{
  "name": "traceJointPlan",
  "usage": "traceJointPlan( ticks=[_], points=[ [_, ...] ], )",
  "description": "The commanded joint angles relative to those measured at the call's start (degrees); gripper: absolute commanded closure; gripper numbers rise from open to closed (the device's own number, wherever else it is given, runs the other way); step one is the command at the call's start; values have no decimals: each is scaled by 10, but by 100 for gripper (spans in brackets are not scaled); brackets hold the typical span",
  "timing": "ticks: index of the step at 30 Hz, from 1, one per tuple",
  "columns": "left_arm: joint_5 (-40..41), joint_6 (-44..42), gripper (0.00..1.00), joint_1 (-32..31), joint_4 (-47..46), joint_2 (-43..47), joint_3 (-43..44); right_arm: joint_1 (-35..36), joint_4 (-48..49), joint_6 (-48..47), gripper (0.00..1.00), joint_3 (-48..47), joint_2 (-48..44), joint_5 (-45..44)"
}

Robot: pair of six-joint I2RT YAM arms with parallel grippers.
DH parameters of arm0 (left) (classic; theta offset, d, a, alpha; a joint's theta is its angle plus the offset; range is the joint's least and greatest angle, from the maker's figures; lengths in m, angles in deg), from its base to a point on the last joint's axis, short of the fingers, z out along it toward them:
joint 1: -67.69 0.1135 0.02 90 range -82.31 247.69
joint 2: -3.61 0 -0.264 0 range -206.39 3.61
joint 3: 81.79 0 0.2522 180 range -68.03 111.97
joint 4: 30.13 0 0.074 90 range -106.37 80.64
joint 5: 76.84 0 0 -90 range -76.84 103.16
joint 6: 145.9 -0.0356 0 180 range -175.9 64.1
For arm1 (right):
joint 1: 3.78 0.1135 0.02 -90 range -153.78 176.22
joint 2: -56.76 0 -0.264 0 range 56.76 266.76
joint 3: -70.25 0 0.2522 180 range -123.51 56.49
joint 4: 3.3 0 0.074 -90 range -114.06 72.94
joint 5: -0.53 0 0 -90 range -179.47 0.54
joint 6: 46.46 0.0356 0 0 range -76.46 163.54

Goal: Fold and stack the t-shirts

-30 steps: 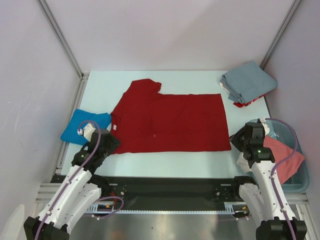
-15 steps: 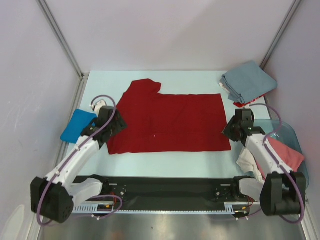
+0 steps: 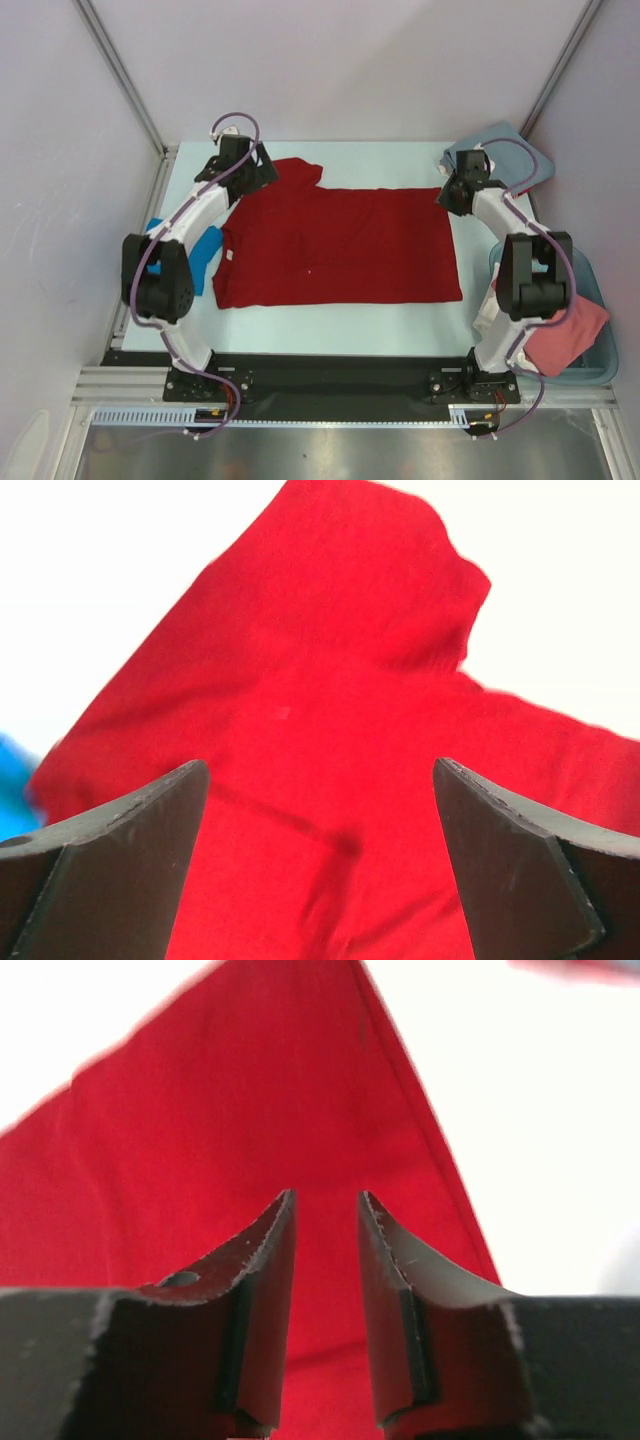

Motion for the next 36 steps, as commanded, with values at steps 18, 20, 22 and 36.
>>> traceJointPlan(
  ticks=[18,20,22,36],
  points=[
    [-32,-68,0,34,69,-398,490,-13,-97,-75,52,-431,383,-38],
    [-40,-57,0,39,89,-433,530,-11,-99,-76,54,-433,389,-41],
    [-41,-52,0,45,85,-447,536,-8,-96,-75,62,-420,387,-43],
    [-31,-45,12,50,97,-507,569,-5,-56,-78,96,-349,321,-21]
  ],
)
